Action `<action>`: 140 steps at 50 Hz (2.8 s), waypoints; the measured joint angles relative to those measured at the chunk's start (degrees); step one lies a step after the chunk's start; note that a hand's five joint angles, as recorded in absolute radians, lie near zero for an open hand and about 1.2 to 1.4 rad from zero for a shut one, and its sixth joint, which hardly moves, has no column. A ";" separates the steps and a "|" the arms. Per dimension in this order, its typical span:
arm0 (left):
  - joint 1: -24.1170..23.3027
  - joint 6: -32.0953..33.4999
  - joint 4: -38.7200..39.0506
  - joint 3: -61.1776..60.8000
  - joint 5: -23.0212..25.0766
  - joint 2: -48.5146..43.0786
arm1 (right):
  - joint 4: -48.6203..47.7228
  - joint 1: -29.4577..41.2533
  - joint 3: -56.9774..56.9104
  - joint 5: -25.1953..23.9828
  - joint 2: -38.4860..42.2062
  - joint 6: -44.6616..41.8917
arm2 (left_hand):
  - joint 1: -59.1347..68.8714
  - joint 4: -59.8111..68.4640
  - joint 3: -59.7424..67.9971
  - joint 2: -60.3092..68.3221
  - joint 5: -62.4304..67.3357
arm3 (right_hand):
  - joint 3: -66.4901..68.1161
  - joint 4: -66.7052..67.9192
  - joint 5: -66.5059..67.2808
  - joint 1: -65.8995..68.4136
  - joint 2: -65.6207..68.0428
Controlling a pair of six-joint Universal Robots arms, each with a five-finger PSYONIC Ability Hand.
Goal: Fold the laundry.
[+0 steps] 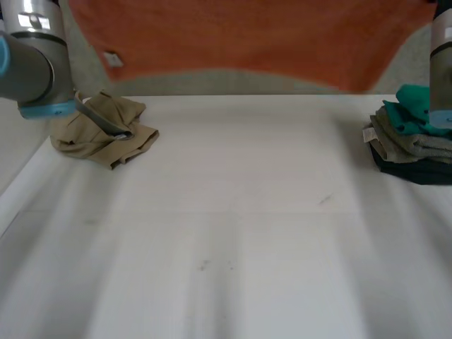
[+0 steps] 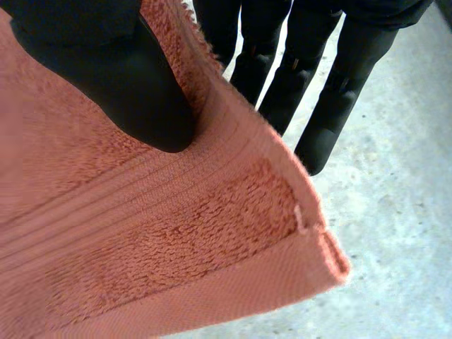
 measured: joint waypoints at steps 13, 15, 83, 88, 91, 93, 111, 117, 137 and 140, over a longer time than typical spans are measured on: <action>-0.17 -0.86 -11.75 -17.70 0.54 -0.85 | 8.35 -0.11 7.95 -6.39 7.40 -0.44 | 0.00 0.00 0.14 0.07 0.00 | 0.01 0.00 0.15 0.00 0.00; -0.37 -0.48 -13.51 -21.17 0.46 -1.50 | 12.04 -0.24 9.57 -7.14 10.42 -1.24 | 0.00 0.00 0.14 0.10 0.00 | 0.01 0.00 0.15 0.00 0.00; -6.83 18.61 -30.51 -1.53 -7.21 -20.62 | 27.18 2.24 -3.45 1.00 26.21 -21.26 | -53.71 -56.19 -55.35 -55.66 -53.14 | -56.15 -56.40 -54.71 -51.69 -55.35; -7.98 17.70 -28.12 -3.77 -7.34 -18.20 | 26.63 2.51 -2.33 1.44 23.03 -16.64 | -53.83 -57.22 -56.28 -56.97 -53.64 | -56.32 -56.59 -54.71 -51.69 -55.35; -8.33 16.14 -27.20 -6.84 -7.47 -14.25 | 26.57 2.27 0.73 0.97 17.65 -11.26 | -53.83 -57.22 -56.28 -56.97 -53.64 | -56.32 -56.59 -54.71 -51.69 -55.35; -8.38 14.64 -26.99 -9.53 -7.49 -10.99 | 26.71 1.98 3.59 0.08 13.46 -7.76 | -53.83 -57.22 -56.28 -56.97 -53.64 | -56.32 -56.59 -54.71 -51.69 -55.35; -7.49 -4.60 -26.37 -43.55 -0.32 16.10 | 42.50 -10.07 27.35 -11.17 -4.22 1.36 | -53.83 -57.22 -56.28 -56.97 -53.64 | -42.44 -43.18 -41.65 -38.99 -42.07; -7.42 -6.58 -26.30 -46.70 1.73 16.63 | 38.20 -12.72 30.97 -13.71 -1.64 0.45 | -53.83 -57.22 -56.28 -56.97 -53.64 | -40.65 -41.01 -39.61 -37.48 -40.13; -7.53 -6.32 -26.30 -46.37 1.56 16.58 | 28.07 -18.05 30.20 -9.64 4.14 -6.41 | -53.83 -57.22 -56.28 -56.97 -53.64 | -0.10 -0.09 -1.63 -1.05 -0.07; -7.49 -6.32 -26.35 -46.43 1.51 17.24 | 28.01 -20.69 30.32 -8.74 2.41 -8.97 | -53.83 -57.22 -56.28 -56.97 -53.64 | -0.10 -0.08 -1.62 -1.04 -0.07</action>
